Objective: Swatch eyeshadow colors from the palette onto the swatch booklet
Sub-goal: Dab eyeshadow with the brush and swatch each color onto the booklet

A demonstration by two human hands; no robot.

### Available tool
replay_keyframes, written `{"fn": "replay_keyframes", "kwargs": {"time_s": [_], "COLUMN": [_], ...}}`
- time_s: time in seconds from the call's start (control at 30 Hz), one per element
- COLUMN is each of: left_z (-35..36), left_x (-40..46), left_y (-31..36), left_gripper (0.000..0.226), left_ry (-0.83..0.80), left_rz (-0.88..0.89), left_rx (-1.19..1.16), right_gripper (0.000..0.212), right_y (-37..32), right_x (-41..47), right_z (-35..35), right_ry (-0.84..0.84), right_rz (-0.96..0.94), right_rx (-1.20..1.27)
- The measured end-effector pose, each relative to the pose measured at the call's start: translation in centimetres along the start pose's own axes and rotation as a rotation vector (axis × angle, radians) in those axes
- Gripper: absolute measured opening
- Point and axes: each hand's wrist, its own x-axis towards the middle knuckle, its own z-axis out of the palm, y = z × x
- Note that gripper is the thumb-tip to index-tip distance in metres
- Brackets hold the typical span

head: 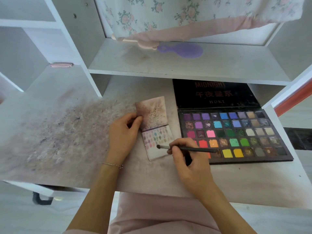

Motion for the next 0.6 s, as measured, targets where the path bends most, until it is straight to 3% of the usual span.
{"fn": "replay_keyframes", "kwargs": {"time_s": [0.6], "left_z": [0.1], "left_x": [-0.2], "left_y": [-0.7], "left_gripper": [0.014], "left_ry": [-0.009], "left_rz": [0.095], "left_rx": [0.076], "right_gripper": [0.010], "right_y": [0.0], "right_x": [0.4], "right_z": [1.5], "right_ry": [-0.057], "right_rz": [0.031], "right_rx": [-0.136]}}
